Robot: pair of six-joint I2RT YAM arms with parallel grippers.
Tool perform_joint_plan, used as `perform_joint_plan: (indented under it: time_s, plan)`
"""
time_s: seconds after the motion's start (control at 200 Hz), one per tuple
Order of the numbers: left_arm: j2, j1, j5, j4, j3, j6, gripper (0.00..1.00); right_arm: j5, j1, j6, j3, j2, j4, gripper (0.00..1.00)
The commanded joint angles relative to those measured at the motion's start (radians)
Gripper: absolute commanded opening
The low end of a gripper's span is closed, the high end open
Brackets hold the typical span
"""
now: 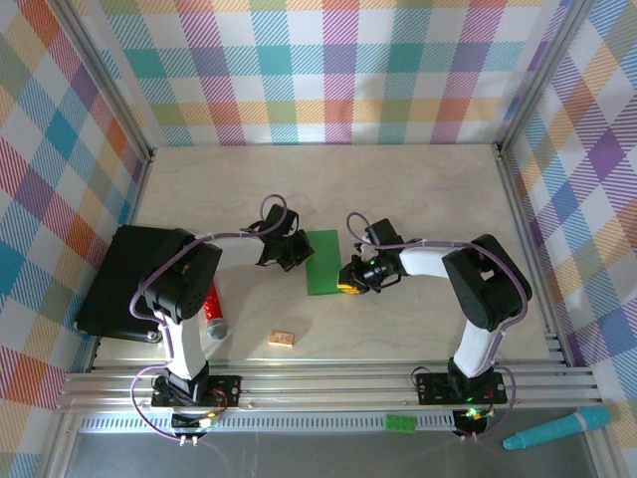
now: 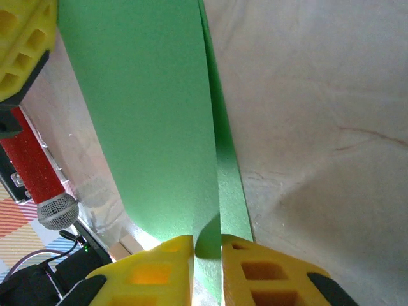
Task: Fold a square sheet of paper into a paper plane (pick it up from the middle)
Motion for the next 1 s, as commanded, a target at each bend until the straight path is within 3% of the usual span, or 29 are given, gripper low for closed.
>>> perform_joint_plan:
  time_s: [0.0,0.32,0.995]
  plan:
    - [0.03,0.003,-0.05,-0.136,-0.03,-0.001,0.04,-0.002,0.005,0.024,-0.012,-0.004,0.018,0.18]
    - [-0.048,0.004,-0.023,-0.135,0.047,0.065,0.06,0.047,0.003,0.034,-0.021,-0.037,-0.059,0.08]
    - [0.07,-0.007,0.031,-0.129,0.049,0.072,0.05,-0.042,0.005,0.089,0.058,-0.06,-0.079,0.05]
